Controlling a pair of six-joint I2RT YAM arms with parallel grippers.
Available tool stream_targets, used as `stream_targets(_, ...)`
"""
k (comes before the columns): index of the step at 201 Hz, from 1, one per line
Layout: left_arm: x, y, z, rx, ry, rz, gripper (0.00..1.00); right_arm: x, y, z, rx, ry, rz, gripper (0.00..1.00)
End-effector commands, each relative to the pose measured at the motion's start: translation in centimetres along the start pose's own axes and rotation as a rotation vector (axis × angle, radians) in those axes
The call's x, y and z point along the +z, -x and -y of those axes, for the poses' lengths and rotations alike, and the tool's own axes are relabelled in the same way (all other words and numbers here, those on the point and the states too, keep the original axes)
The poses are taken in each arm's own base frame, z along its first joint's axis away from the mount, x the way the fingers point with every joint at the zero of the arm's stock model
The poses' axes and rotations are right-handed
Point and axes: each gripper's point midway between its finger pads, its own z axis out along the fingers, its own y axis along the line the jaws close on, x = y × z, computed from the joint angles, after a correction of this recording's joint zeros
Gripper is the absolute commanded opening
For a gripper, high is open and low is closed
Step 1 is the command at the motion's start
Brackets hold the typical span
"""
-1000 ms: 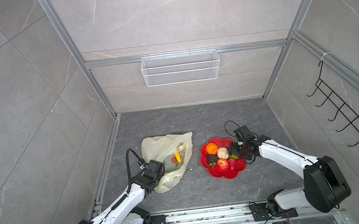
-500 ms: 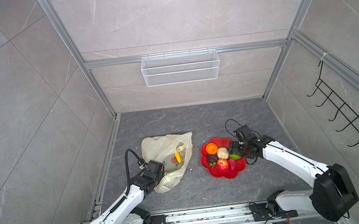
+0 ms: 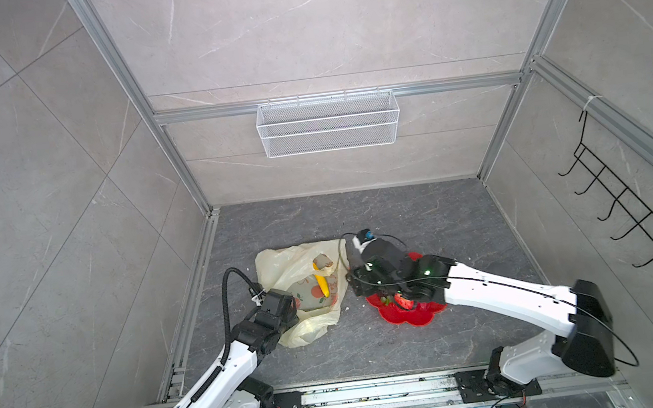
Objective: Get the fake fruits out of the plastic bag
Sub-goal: 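Move the right gripper back into the bag toward the yellow banana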
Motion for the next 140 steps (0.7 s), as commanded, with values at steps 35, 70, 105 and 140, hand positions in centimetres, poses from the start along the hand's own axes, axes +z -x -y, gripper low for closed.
stream_targets(35,-1.1,1.5,0.5,0.025,-0.016,0.046,0.11,8.2,-1.8,-5.0,-0.018,0.092,-0.14,0.64)
stream_targets(70,-0.5,0.8,1.1,0.009,-0.053,0.018,0.11,11.4,-2.5,-5.4,-0.004,0.073,-0.186,0.56)
stream_targets(105,-0.1,0.4,1.4,0.007,-0.065,-0.003,0.1,14.2,-2.7,-4.1,0.007,-0.004,-0.225,0.52)
stream_targets(140,0.2,0.1,1.5,0.004,-0.071,-0.015,0.1,16.8,-2.4,-2.0,0.028,-0.074,-0.242,0.48)
